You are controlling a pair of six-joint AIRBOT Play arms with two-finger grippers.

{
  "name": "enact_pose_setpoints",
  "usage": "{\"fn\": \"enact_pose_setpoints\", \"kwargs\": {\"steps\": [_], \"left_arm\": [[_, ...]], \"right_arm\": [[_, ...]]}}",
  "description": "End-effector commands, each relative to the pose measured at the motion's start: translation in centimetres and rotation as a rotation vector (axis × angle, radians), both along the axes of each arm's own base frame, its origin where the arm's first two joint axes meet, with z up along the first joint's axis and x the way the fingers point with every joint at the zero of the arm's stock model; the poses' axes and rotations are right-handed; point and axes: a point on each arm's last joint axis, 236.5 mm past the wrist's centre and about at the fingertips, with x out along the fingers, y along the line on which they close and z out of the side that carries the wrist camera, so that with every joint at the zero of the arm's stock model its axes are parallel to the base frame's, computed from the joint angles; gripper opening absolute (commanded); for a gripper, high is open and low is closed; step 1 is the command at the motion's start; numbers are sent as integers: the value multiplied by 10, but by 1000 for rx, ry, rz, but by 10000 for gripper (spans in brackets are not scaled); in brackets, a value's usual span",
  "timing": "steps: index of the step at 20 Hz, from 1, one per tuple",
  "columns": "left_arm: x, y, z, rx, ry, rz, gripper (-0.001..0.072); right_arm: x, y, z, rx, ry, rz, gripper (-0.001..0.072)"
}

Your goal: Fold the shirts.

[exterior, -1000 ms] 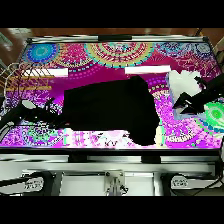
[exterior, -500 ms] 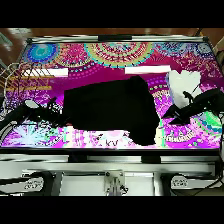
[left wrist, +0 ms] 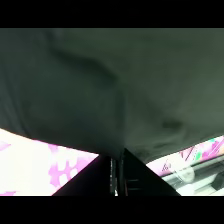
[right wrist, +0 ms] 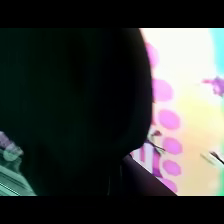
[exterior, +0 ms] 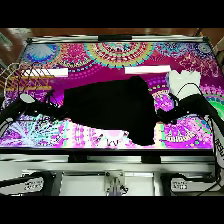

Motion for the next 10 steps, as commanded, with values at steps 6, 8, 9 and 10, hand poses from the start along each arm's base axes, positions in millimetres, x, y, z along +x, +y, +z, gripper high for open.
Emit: {"fn": "enact_pose_setpoints", "kwargs": {"steps": [6,8,9,10], "left_arm": [[42,16,395,224,-1113,-83,31],[-19,19,532,276,-1472,-10,32],[-59,18,583,286,-1619,20,32],[-94,17,616,289,-1720,39,31]], "right_arm": [[66,-8,398,-266,-1228,0,63],[7,-15,544,-368,-1649,-118,63],[-32,-13,592,-393,-1793,-159,63],[-65,-12,621,-418,-1883,-177,63]]}}
